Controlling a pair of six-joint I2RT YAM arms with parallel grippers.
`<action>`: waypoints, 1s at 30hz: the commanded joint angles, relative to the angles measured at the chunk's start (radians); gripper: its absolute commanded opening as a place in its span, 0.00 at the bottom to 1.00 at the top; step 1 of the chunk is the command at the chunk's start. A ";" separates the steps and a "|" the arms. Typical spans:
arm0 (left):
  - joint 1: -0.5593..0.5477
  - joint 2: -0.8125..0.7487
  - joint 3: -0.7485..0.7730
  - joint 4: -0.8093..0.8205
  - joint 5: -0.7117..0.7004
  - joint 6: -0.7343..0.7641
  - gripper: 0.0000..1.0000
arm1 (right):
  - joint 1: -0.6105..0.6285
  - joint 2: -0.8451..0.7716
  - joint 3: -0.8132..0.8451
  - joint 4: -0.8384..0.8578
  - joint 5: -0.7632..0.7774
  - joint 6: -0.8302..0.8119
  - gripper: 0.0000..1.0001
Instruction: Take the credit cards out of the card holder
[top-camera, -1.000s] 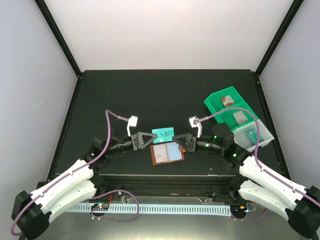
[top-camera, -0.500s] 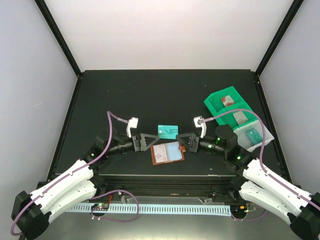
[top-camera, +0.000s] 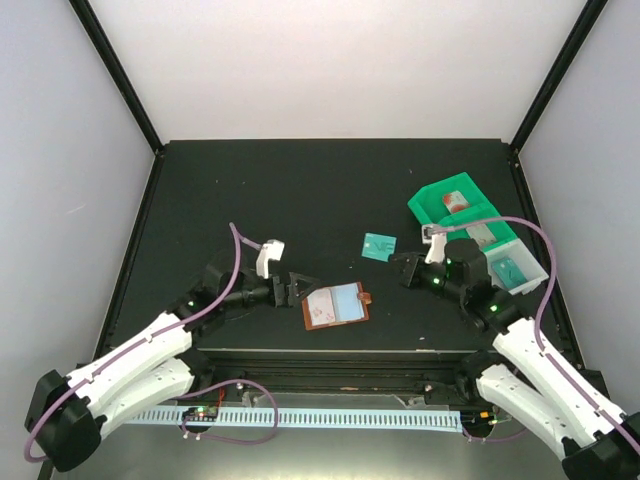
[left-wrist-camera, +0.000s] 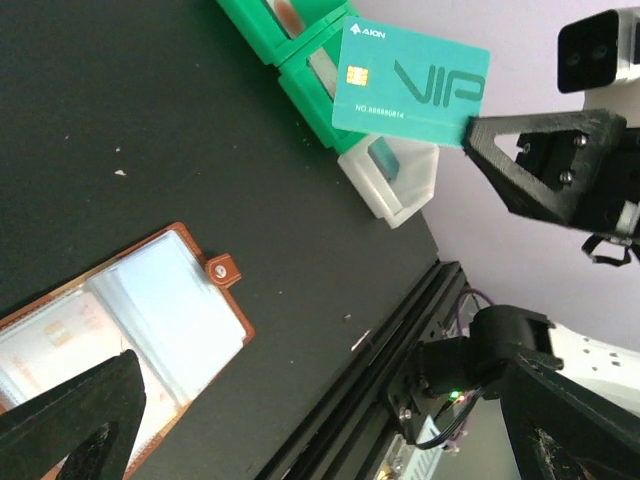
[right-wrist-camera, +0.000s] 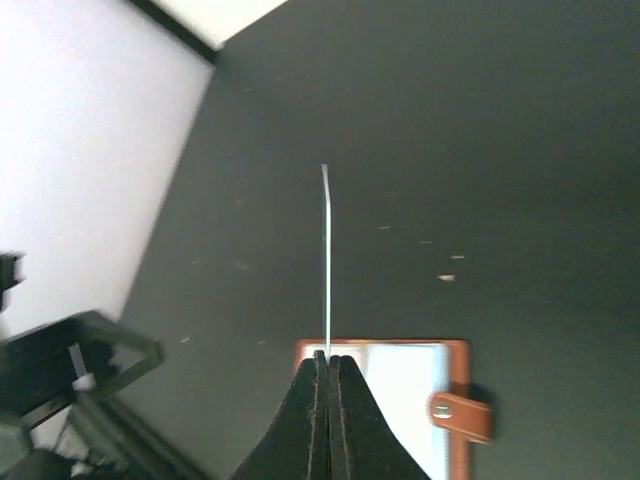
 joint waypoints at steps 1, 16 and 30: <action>0.000 0.042 0.075 -0.052 -0.004 0.094 0.99 | -0.119 -0.022 0.047 -0.141 0.054 -0.045 0.01; 0.019 0.262 0.087 -0.046 0.151 0.184 0.99 | -0.677 0.028 0.214 -0.458 0.121 -0.208 0.01; 0.070 0.294 0.093 -0.073 0.189 0.236 0.99 | -0.885 0.082 0.165 -0.418 0.311 -0.229 0.01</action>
